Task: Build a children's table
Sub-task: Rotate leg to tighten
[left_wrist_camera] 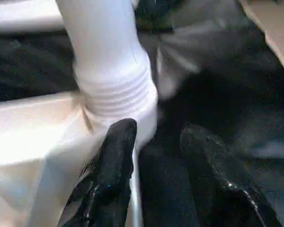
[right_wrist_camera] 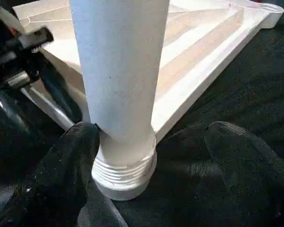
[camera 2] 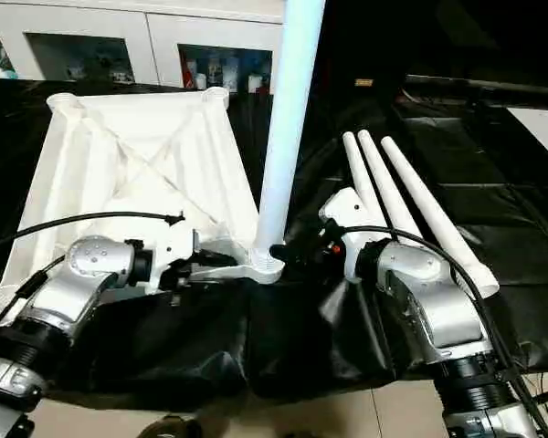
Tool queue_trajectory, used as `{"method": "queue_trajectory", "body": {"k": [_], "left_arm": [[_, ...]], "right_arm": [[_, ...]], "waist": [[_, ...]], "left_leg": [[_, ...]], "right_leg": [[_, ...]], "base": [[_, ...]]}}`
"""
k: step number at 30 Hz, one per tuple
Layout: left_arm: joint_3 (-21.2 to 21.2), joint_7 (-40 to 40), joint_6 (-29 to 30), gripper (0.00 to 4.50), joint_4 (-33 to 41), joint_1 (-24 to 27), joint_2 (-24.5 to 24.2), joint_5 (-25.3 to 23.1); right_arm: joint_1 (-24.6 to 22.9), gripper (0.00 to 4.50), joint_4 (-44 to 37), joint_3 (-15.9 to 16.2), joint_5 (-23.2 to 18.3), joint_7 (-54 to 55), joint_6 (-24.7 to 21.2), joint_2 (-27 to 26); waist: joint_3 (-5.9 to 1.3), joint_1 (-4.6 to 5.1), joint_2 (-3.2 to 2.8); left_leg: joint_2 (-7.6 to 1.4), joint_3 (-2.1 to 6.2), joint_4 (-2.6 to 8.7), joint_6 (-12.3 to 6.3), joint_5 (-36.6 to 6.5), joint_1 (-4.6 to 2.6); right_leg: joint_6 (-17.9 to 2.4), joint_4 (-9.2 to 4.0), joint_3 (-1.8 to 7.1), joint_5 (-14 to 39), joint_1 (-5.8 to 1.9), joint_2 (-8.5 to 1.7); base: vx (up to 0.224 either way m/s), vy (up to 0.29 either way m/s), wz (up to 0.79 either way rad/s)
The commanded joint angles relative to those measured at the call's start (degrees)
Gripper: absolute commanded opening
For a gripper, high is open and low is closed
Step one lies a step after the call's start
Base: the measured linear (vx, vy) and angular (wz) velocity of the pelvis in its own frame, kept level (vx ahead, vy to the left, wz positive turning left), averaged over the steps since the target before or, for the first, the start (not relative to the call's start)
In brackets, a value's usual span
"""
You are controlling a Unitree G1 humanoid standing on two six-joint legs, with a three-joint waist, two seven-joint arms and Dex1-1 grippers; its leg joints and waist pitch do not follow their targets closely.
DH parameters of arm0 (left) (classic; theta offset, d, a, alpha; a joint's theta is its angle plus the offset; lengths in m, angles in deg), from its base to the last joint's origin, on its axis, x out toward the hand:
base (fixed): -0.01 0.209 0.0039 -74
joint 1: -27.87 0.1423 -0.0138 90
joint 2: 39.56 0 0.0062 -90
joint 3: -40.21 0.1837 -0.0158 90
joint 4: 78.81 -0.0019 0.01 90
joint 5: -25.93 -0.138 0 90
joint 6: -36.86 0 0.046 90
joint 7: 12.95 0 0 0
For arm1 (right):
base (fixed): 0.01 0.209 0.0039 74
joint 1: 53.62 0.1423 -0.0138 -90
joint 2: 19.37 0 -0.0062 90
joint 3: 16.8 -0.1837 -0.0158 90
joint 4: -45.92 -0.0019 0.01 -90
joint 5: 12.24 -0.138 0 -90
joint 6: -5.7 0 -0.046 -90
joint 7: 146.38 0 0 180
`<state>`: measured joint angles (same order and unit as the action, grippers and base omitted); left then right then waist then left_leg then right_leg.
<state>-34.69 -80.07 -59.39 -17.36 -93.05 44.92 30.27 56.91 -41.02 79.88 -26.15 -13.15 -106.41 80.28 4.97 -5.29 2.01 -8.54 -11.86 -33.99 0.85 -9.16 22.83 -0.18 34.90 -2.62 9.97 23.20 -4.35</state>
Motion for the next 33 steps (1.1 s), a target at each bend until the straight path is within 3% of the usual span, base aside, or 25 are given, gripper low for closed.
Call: {"method": "queue_trajectory", "body": {"k": [1, 5, 13, 24, 33], "left_arm": [[-1.19, 0.13, 0.71, 2.06, 1.67, -1.02, -0.01, 1.02], [-1.45, 0.56, 0.99, 2.36, 1.0, -1.75, -0.05, 0.65], [-1.7, 6.57, -5.23, 3.03, -5.75, -3.26, 0.29, -3.29], [-3.31, 4.3, -8.32, 3.03, -9.29, -1.95, 1.64, 0.28], [-1.89, 5.46, -12.36, 3.03, -15.15, -2.26, 1.6, -3.0]], "right_arm": [[0.62, 3.94, 0.16, -1.06, -0.28, -0.03, -0.15, 0.59], [0.33, 3.94, -0.1, -1.13, -0.3, 0.03, -0.26, 0.65], [0.09, 3.94, -0.46, -1.39, -0.39, 0.35, -0.28, 0.7], [0.23, 3.94, -0.47, -1.76, -0.49, 0.67, -0.25, 0.75], [0.74, 3.94, -0.06, -1.7, -0.33, 0.76, -0.1, 0.39]], "waist": [[-4.13, -0.09, -0.34], [-4.1, 0.04, -0.52], [-4.23, 0.1, -0.59], [-4.18, 0.02, -0.38], [-4.18, 0.08, -0.46]], "left_leg": [[-5.15, 2.55, 4.55, -0.03, -17.15, -2.21], [-5.1, 2.58, 4.52, -0.31, -16.66, -2.17], [-5.1, 2.65, 4.5, -0.14, -17.23, -2.29], [-5.13, 2.51, 4.43, -0.28, -16.98, -2.22], [-5.19, 2.58, 4.51, -0.45, -17.21, -2.28]], "right_leg": [[-13.49, -4.07, 2.86, 12.8, -2.02, -5.29], [-13.33, -4.05, 2.83, 12.58, -2.03, -5.16], [-12.87, -4.13, 2.8, 12.4, -2.04, -5.09], [-13.86, -4.01, 2.82, 11.7, -2.05, -5.25], [-13.29, -4.1, 2.83, 11.98, -1.95, -5.23]], "base": [[0.0, 0.0, 0.0], [0.0, 0.0, 0.0], [0.0, 0.0, 0.0], [0.0, 0.0, 0.0], [0.0, 0.0, 0.0]]}}
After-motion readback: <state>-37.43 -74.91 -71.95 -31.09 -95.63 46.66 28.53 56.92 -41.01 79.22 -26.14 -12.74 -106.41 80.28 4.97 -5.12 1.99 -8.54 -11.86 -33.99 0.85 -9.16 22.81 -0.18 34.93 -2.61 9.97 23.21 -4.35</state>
